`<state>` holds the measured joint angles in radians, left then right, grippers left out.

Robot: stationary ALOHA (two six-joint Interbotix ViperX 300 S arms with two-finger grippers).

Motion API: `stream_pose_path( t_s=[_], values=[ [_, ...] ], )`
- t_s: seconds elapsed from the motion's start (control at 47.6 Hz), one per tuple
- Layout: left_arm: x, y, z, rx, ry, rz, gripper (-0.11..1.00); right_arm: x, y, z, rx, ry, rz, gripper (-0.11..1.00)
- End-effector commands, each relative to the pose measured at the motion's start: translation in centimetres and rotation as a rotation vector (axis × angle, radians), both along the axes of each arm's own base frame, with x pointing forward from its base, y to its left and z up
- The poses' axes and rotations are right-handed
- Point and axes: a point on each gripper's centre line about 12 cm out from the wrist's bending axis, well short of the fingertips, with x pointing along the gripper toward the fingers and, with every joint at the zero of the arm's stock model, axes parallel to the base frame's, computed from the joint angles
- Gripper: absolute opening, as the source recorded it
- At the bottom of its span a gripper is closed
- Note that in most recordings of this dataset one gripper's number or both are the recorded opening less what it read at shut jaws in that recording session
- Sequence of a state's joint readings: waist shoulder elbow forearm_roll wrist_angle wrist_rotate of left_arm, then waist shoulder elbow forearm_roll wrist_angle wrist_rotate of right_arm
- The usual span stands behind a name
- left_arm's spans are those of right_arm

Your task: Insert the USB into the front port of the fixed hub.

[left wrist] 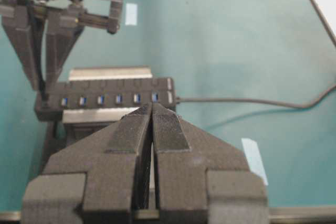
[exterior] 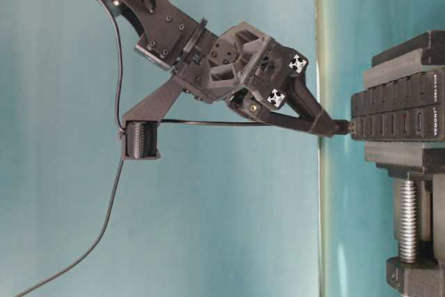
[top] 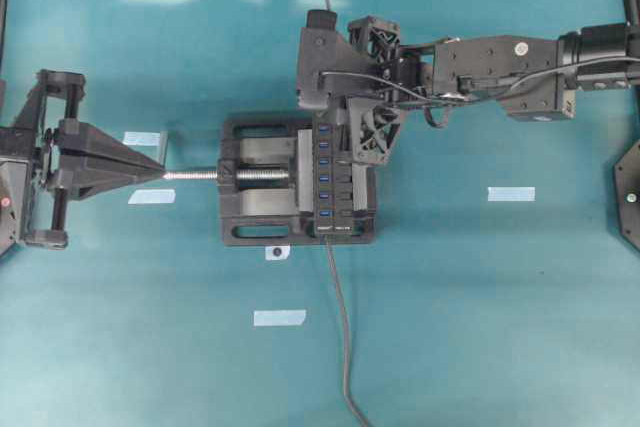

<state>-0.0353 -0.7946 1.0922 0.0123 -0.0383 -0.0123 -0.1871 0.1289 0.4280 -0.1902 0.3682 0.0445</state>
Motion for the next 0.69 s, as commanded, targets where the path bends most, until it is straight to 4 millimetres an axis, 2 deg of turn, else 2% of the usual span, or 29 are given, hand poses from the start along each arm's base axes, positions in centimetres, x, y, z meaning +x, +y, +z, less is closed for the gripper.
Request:
stream_pose_path(
  t_s=[0.0, 0.126, 0.315, 0.672],
  values=[
    [0.1, 0.0, 0.5, -0.001, -0.017, -0.002, 0.0, 0.5, 0.0, 1.7, -0.014, -0.044, 0.01, 0.13],
    [0.1, 0.0, 0.5, 0.001, -0.017, -0.002, 0.0, 0.5, 0.1, 1.8, -0.012, -0.043, 0.007, 0.09],
    [0.1, 0.0, 0.6, 0.001, -0.02, -0.002, 0.0, 0.5, 0.3, 1.9, -0.01, -0.045, 0.009, 0.08],
    [0.0, 0.0, 0.7, -0.001, -0.025, -0.002, 0.0, 0.5, 0.3, 5.0, -0.021, -0.058, -0.001, 0.08]
  ],
)
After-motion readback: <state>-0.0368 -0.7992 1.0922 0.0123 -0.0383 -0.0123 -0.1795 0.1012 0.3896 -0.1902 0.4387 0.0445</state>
